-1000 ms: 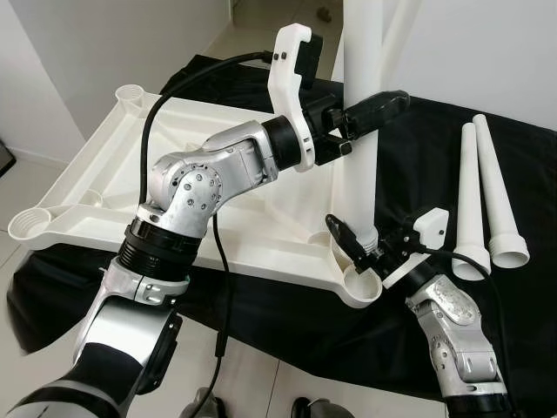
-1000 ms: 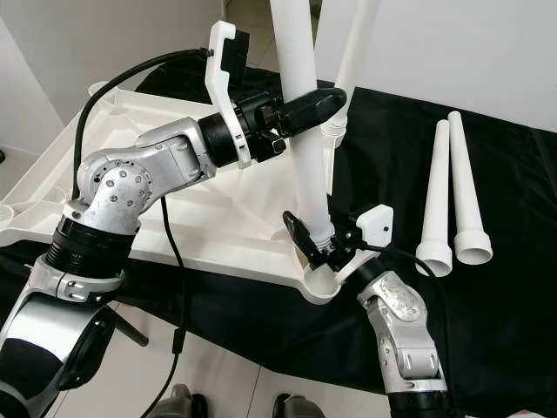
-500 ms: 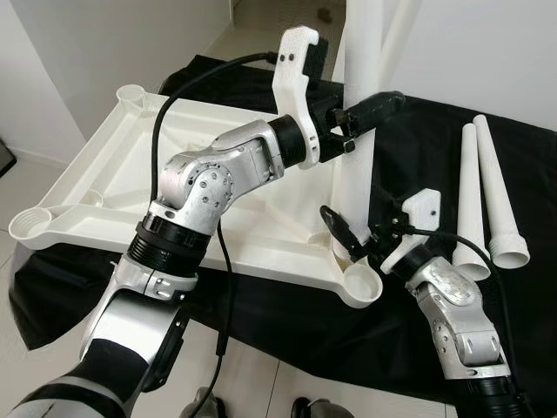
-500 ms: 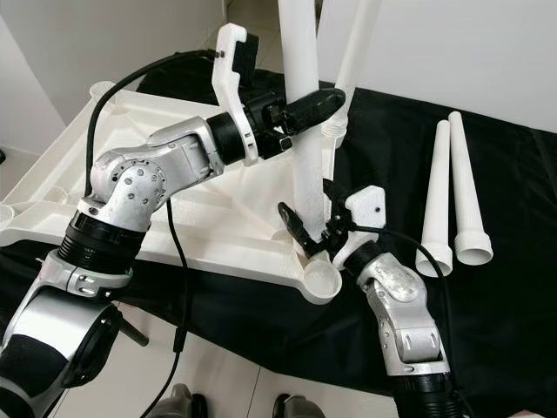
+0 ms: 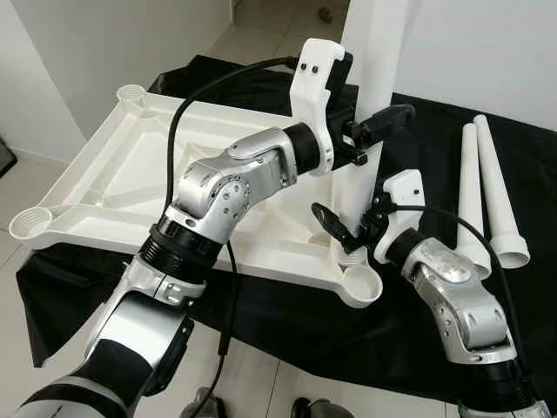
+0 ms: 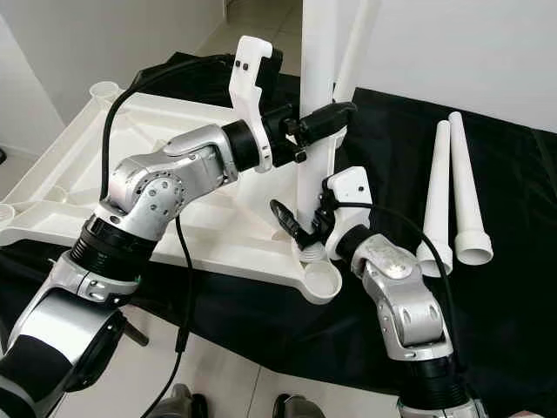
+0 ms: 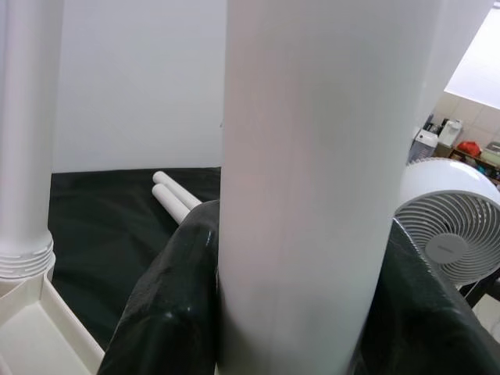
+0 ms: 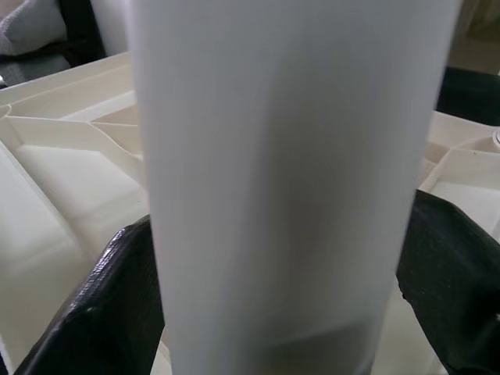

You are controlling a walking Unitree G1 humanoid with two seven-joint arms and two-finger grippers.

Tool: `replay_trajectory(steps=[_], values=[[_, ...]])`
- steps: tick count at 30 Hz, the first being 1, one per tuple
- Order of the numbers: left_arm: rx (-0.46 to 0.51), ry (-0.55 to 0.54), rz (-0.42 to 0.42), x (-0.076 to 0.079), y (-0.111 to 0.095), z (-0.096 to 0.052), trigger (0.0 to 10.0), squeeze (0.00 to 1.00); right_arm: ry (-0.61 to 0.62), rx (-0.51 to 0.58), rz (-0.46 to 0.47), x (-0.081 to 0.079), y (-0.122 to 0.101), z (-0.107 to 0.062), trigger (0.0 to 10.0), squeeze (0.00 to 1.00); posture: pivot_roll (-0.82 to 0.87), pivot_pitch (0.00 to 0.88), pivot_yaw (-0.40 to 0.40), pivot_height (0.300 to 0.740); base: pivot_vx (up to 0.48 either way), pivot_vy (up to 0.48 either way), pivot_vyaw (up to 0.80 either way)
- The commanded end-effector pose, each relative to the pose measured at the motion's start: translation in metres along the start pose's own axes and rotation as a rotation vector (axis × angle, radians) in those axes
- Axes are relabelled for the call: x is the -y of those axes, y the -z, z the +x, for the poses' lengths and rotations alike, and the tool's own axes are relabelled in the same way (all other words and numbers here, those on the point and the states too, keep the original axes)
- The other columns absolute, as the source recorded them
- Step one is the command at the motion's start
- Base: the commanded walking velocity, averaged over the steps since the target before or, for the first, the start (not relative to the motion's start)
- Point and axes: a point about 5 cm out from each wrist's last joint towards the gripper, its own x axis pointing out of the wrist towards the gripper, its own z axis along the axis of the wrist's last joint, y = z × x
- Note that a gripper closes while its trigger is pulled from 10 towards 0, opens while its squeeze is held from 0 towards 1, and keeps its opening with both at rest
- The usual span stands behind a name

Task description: Building children table

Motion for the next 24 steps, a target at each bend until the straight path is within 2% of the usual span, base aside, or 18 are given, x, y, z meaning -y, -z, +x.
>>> replay_trajectory(steps=[1, 3, 4, 6, 7, 9, 10, 11, 13, 14, 15, 16, 24], values=[[0.008, 0.299, 0.043, 0.019, -0.002, 0.001, 10.0, 0.00, 0.021, -0.001, 0.001, 0.004, -0.004, -0.001, 8.7, 0.00, 0.03, 0.114, -0.029, 0.740, 0.000, 0.000, 0.00], [0.009, 0.298, 0.053, 0.019, -0.002, 0.001, 10.0, 0.00, 0.032, -0.008, 0.010, 0.005, -0.005, -0.001, 8.7, 0.00, 0.03, 0.114, -0.029, 0.740, 0.000, 0.000, 0.00], [0.011, 0.301, 0.061, 0.020, -0.002, 0.001, 10.0, 0.00, 0.044, -0.018, 0.012, 0.007, -0.005, -0.001, 5.4, 0.00, 0.03, 0.115, -0.032, 0.740, 0.000, 0.000, 0.00], [0.013, 0.308, 0.070, 0.021, -0.001, 0.001, 10.0, 0.00, 0.058, -0.035, 0.030, 0.010, -0.005, -0.001, 5.5, 0.00, 0.03, 0.114, -0.032, 0.740, 0.000, 0.000, 0.00], [0.013, 0.310, 0.072, 0.021, -0.001, 0.001, 10.0, 0.00, 0.064, -0.043, 0.036, 0.010, -0.007, -0.002, 4.2, 0.00, 0.03, 0.115, -0.033, 0.740, 0.000, 0.000, 0.00], [0.013, 0.310, 0.074, 0.021, -0.001, 0.001, 10.0, 0.00, 0.067, -0.047, 0.039, 0.011, -0.008, -0.002, 4.2, 0.00, 0.03, 0.115, -0.033, 0.740, 0.000, 0.000, 0.00], [0.014, 0.311, 0.074, 0.021, -0.001, 0.001, 10.0, 0.00, 0.071, -0.051, 0.045, 0.011, -0.009, -0.002, 4.3, 0.00, 0.03, 0.115, -0.032, 0.740, 0.000, 0.000, 0.00], [0.013, 0.313, 0.072, 0.022, -0.001, 0.001, 10.0, 0.00, 0.072, -0.046, 0.047, 0.011, -0.011, -0.002, 5.1, 0.00, 0.03, 0.115, -0.030, 0.740, 0.000, 0.000, 0.00], [0.013, 0.315, 0.070, 0.022, 0.000, 0.001, 10.0, 0.00, 0.072, -0.041, 0.049, 0.011, -0.013, -0.001, 5.1, 0.00, 0.03, 0.115, -0.030, 0.740, 0.000, 0.000, 0.00], [0.013, 0.315, 0.072, 0.022, 0.000, 0.001, 10.0, 0.00, 0.074, -0.038, 0.051, 0.011, -0.013, -0.001, 6.8, 0.00, 0.03, 0.115, -0.030, 0.740, 0.000, 0.000, 0.00], [0.012, 0.314, 0.075, 0.022, 0.000, 0.001, 10.0, 0.00, 0.075, -0.036, 0.049, 0.011, -0.014, -0.001, 8.0, 0.00, 0.03, 0.115, -0.030, 0.740, 0.000, 0.000, 0.00], [0.012, 0.315, 0.075, 0.022, 0.000, 0.001, 10.0, 0.00, 0.076, -0.035, 0.046, 0.011, -0.014, -0.001, 10.0, 0.00, 0.03, 0.115, -0.030, 0.740, 0.000, 0.000, 0.00], [0.014, 0.319, 0.078, 0.023, 0.001, 0.002, 10.0, 0.00, 0.081, -0.035, 0.056, 0.011, -0.017, -0.001, 10.0, 0.00, 0.03, 0.115, -0.031, 0.740, 0.000, 0.000, 0.00]])
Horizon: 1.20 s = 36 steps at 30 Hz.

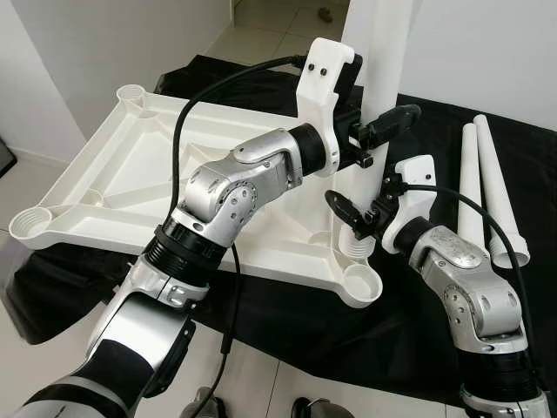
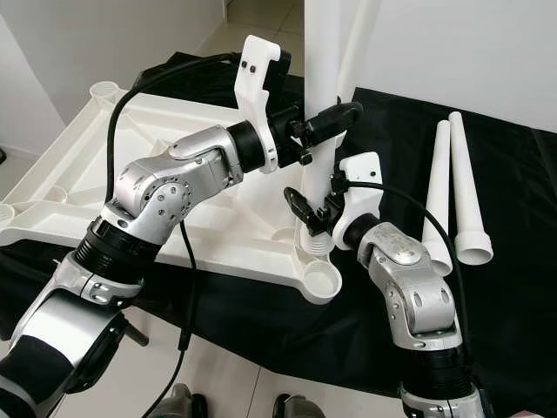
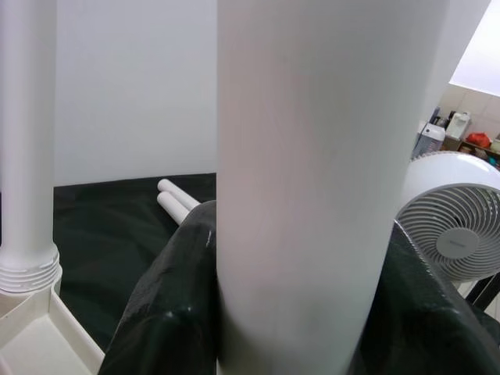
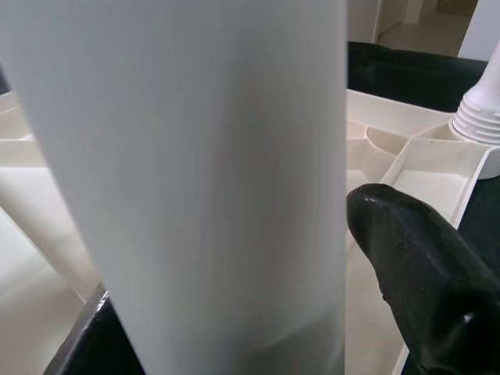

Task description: Building children table

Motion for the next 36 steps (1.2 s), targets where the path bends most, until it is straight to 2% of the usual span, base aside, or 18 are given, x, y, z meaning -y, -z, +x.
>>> replay_trajectory(steps=[1, 8, 9, 15, 16, 19, 20, 21, 32, 33, 34, 35, 36], values=[[0.015, 0.317, 0.030, 0.020, -0.002, -0.001, 10.0, 0.00, 0.008, 0.005, 0.007, 0.001, -0.003, -0.002, 10.0, 0.00, 0.03, 0.115, -0.031, 0.740, 0.000, 0.000, 0.00], [0.026, 0.321, 0.033, 0.021, -0.005, 0.000, 10.0, 0.00, 0.017, -0.029, 0.014, 0.002, 0.000, -0.003, 10.0, 0.00, 0.03, 0.115, -0.032, 0.740, 0.000, 0.000, 0.00], [0.028, 0.323, 0.034, 0.022, -0.006, 0.000, 10.0, 0.00, 0.017, -0.034, 0.017, 0.002, 0.001, -0.003, 8.9, 0.00, 0.03, 0.115, -0.032, 0.740, 0.000, 0.000, 0.00], [0.033, 0.326, 0.035, 0.022, -0.007, 0.001, 10.0, 0.00, 0.023, -0.047, 0.027, 0.003, 0.002, -0.003, 9.0, 0.00, 0.03, 0.115, -0.032, 0.740, 0.000, 0.000, 0.00], [0.034, 0.327, 0.038, 0.022, -0.007, 0.001, 10.0, 0.00, 0.026, -0.056, 0.031, 0.003, 0.003, -0.003, 4.7, 0.00, 0.03, 0.115, -0.032, 0.740, 0.000, 0.000, 0.00], [0.038, 0.331, 0.039, 0.023, -0.009, 0.001, 10.0, 0.00, 0.027, -0.057, 0.030, 0.003, 0.004, -0.003, 4.5, 0.00, 0.03, 0.116, -0.033, 0.740, 0.000, 0.000, 0.00], [0.039, 0.333, 0.040, 0.024, -0.009, 0.001, 10.0, 0.00, 0.024, -0.054, 0.033, 0.003, 0.004, -0.003, 1.3, 0.00, 0.03, 0.116, -0.033, 0.740, 0.000, 0.000, 0.00], [0.040, 0.334, 0.040, 0.024, -0.009, 0.001, 10.0, 0.00, 0.021, -0.053, 0.036, 0.003, 0.003, -0.003, 0.0, 0.00, 0.03, 0.116, -0.033, 0.740, 0.000, 0.000, 0.00], [0.053, 0.350, 0.049, 0.029, -0.011, 0.001, 10.0, 0.00, 0.052, -0.071, 0.041, 0.007, 0.004, -0.002, 0.0, 0.00, 0.03, 0.116, -0.034, 0.740, 0.000, 0.000, 0.00], [0.060, 0.354, 0.036, 0.029, -0.012, 0.000, 10.0, 0.00, 0.067, -0.079, 0.040, 0.009, 0.005, -0.002, 1.6, 0.00, 0.03, 0.114, -0.034, 0.740, 0.000, 0.000, 0.00], [0.066, 0.357, 0.026, 0.029, -0.013, 0.000, 10.0, 0.00, 0.077, -0.084, 0.040, 0.010, 0.006, -0.002, 1.6, 0.00, 0.03, 0.114, -0.034, 0.740, 0.000, 0.000, 0.00], [0.071, 0.358, 0.010, 0.029, -0.014, 0.000, 10.0, 0.00, 0.087, -0.086, 0.037, 0.011, 0.006, -0.001, 10.0, 0.00, 0.03, 0.114, -0.034, 0.740, 0.000, 0.000, 0.00], [0.074, 0.358, -0.001, 0.029, -0.014, 0.000, 10.0, 0.00, 0.092, -0.086, 0.035, 0.011, 0.006, -0.001, 10.0, 0.00, 0.03, 0.114, -0.032, 0.740, 0.000, 0.000, 0.00]])
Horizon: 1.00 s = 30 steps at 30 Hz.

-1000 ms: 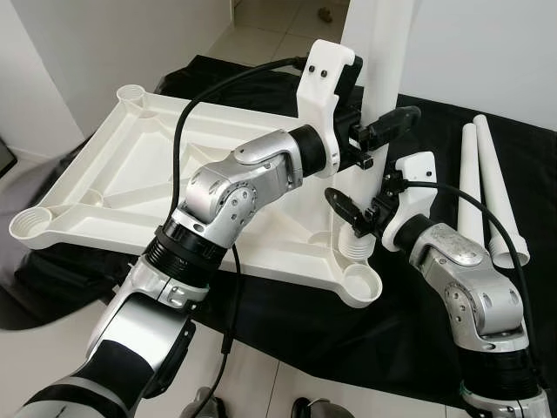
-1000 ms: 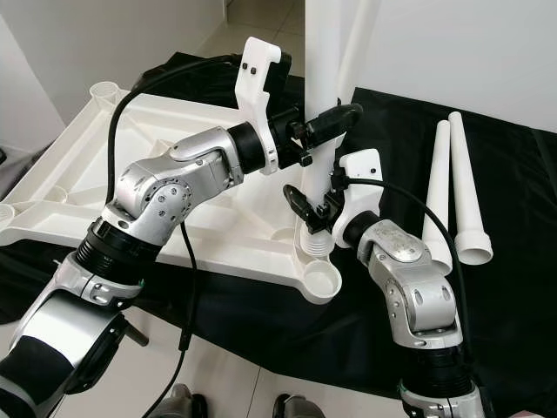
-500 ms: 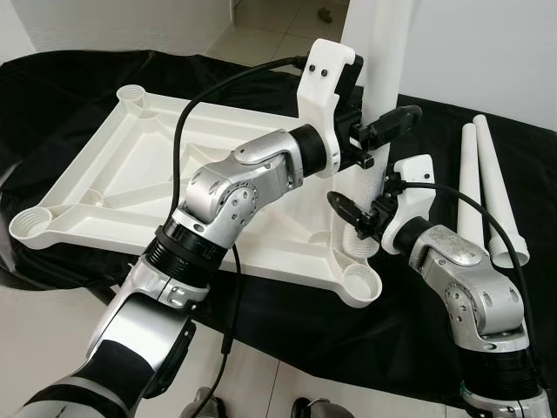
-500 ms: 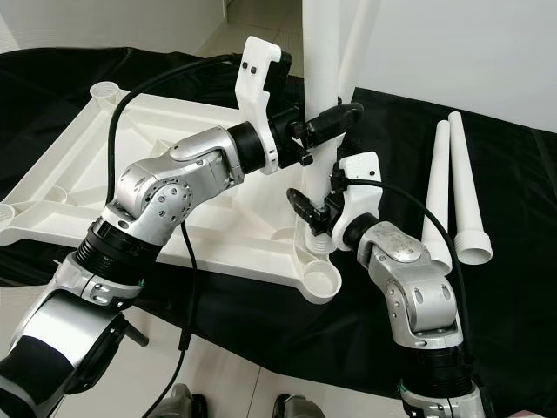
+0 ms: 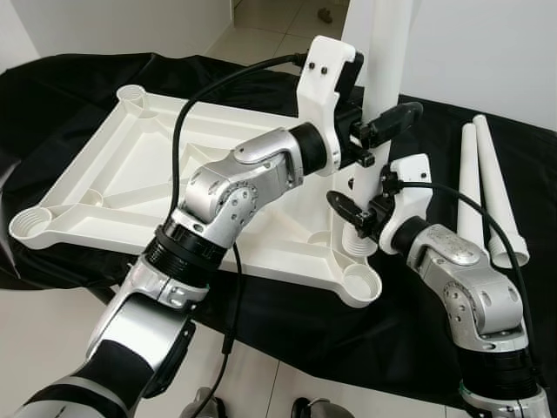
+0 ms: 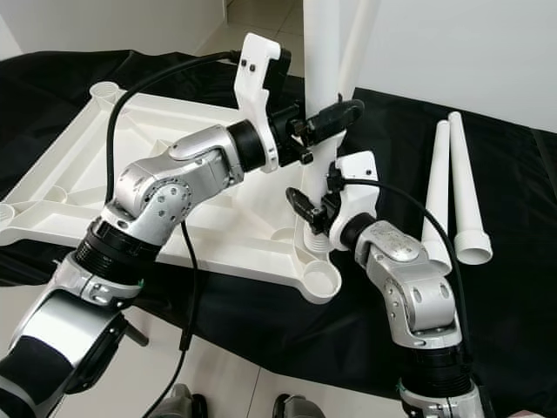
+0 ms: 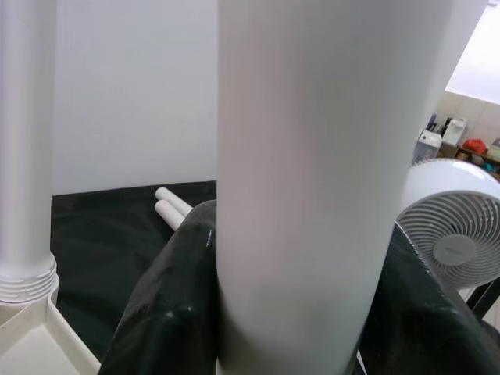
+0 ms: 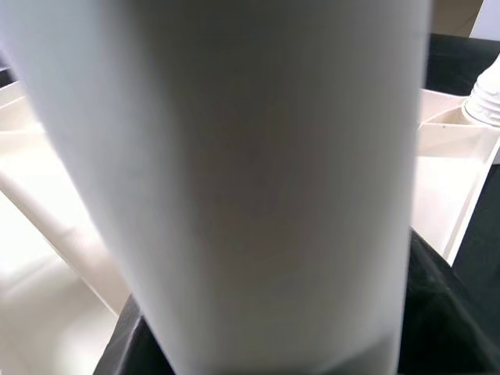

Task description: Building children table

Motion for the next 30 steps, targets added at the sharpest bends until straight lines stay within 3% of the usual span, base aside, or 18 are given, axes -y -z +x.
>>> replay_trajectory(steps=[1, 2, 9, 22, 24, 30], values=[[0.041, 0.342, 0.009, 0.027, -0.010, 0.000, 10.0, 0.00, 0.088, -0.040, 0.020, 0.013, 0.007, -0.002, 10.0, 0.00, 0.03, 0.114, -0.032, 0.740, 0.000, 0.000, 0.00], [0.043, 0.340, -0.017, 0.026, -0.011, -0.001, 10.0, 1.00, 0.096, -0.035, 0.021, 0.014, 0.006, -0.002, 10.0, 0.00, 0.03, 0.113, -0.030, 0.740, 0.000, 0.000, 0.00], [0.034, 0.347, -0.057, 0.025, -0.011, -0.003, 10.0, 1.00, 0.133, -0.019, 0.041, 0.017, 0.006, -0.001, 10.0, 0.00, 0.04, 0.112, -0.029, 0.740, 0.000, 0.000, 0.00], [0.058, 0.229, -0.076, 0.009, -0.015, -0.010, 10.0, 1.00, 0.268, 0.060, 0.093, 0.029, 0.001, -0.003, 10.0, 0.00, 0.04, 0.103, -0.022, 0.740, 0.000, 0.000, 0.00], [0.065, 0.211, -0.074, 0.006, -0.017, -0.011, 10.0, 0.00, 0.279, 0.072, 0.102, 0.029, 0.000, -0.004, 10.0, 0.00, 0.04, 0.102, -0.022, 0.740, 0.000, 0.000, 0.00], [0.072, 0.192, -0.081, 0.004, -0.018, -0.013, 10.0, 0.00, 0.277, 0.081, 0.106, 0.029, -0.001, -0.002, 10.0, 0.00, 0.04, 0.100, -0.025, 0.740, 0.000, 0.000, 0.00]])
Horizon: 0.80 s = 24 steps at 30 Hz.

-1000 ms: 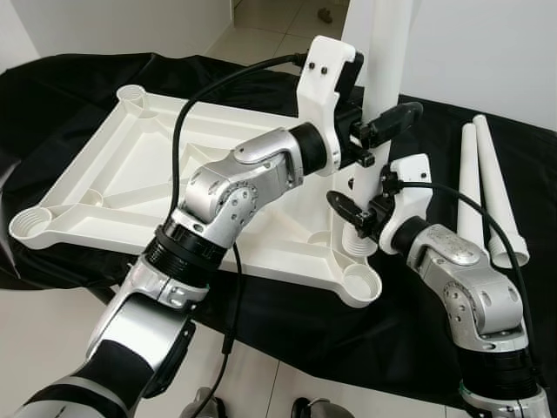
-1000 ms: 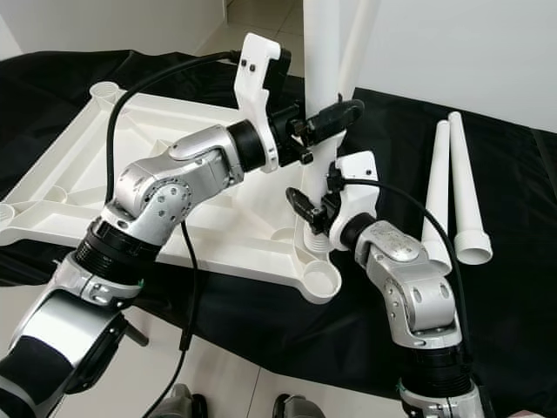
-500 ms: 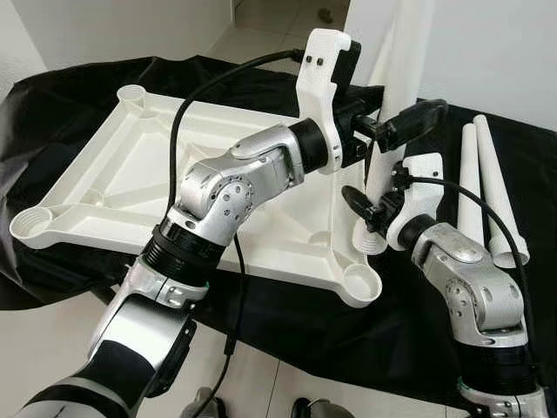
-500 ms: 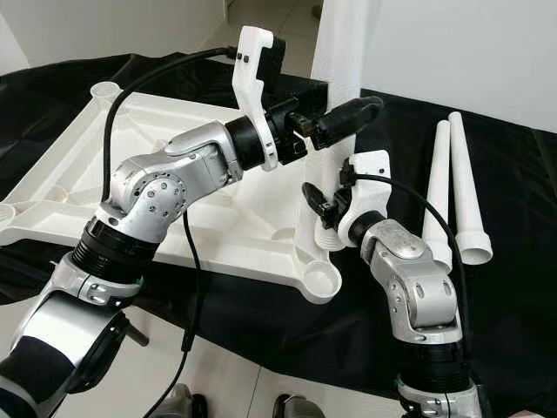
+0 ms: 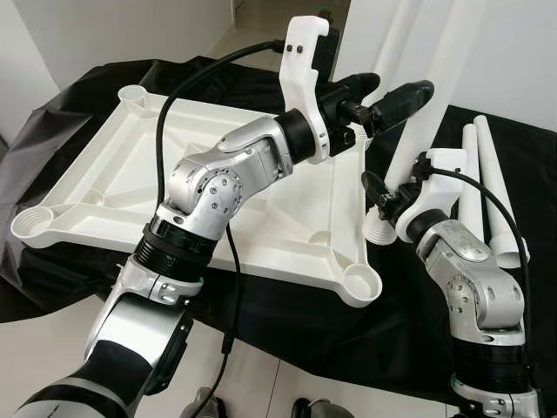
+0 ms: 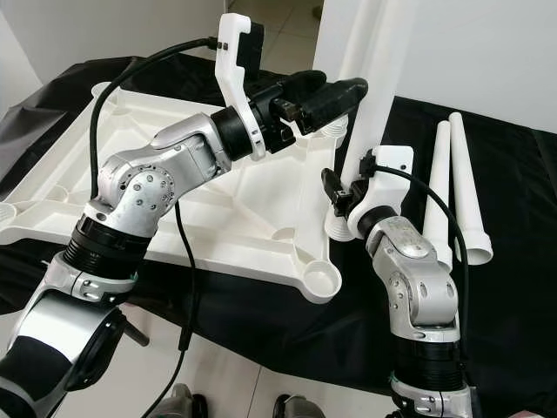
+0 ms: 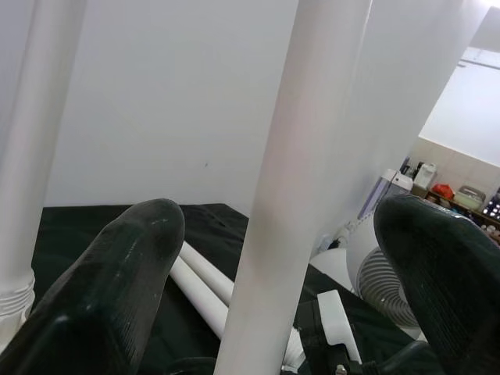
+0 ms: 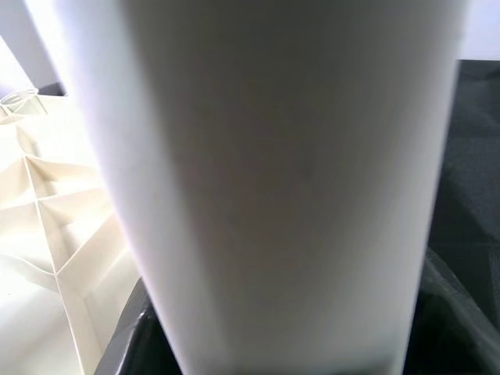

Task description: Building children table

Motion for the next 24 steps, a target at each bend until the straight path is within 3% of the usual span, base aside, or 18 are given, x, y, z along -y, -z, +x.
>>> replay_trajectory(steps=[1, 24], values=[[-0.009, 0.191, -0.003, 0.0104, 0.0011, -0.0004, 10.0, 0.00, 0.007, 0.018, 0.000, 0.0021, -0.0028, 0.0010, 10.0, 0.00, 0.04, 0.100, -0.025, 0.740, 0.000, 0.000, 0.00], [-0.010, 0.185, -0.005, 0.0096, 0.0005, -0.0014, 10.0, 0.00, 0.017, 0.032, -0.001, 0.0024, -0.0039, 0.0017, 10.0, 0.00, 0.04, 0.109, -0.023, 0.740, 0.000, 0.000, 0.00]])
